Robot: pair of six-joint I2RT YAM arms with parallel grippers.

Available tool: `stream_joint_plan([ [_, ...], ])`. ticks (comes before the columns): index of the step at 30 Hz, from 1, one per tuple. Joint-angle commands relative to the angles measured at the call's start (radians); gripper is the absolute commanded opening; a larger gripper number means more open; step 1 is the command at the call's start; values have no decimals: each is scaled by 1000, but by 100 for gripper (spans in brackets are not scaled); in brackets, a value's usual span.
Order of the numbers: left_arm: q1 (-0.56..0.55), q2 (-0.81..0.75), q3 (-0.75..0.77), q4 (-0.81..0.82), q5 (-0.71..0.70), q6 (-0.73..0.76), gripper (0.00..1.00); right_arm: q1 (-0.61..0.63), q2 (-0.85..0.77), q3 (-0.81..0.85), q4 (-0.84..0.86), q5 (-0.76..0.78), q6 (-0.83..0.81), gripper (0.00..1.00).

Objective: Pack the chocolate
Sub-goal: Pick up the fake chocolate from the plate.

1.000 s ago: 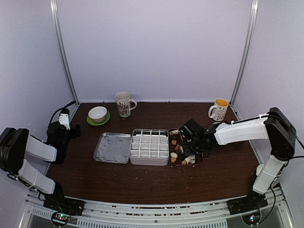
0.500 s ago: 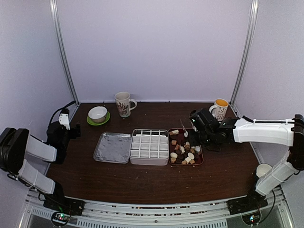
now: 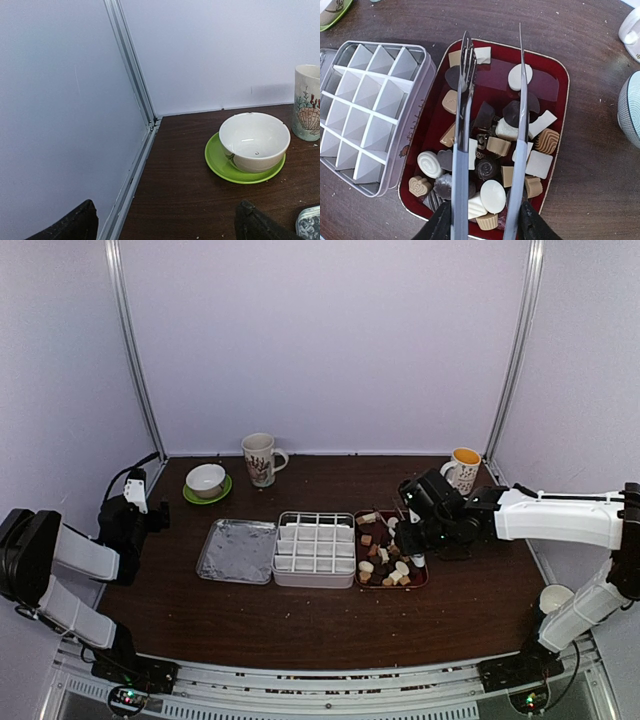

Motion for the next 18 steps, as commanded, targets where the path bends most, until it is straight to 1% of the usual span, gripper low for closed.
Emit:
stream_joint_plan([
  [1,7,6,17,33,12,-8,98,4,3,2,-18,-43,-12,43],
  [6,7,5,16,33,11,-9,98,4,-43,-35,-14,-51,-22,43],
  [11,7,5,17,33,12,-10,98,4,-30,-8,-27,-46,-19,42],
  [15,7,6,16,34,12,-9,98,0,-11,24,-67,15,26,42],
  [18,8,6,17,34,12,-10,98,-9,-15,16,-59,36,39,42],
])
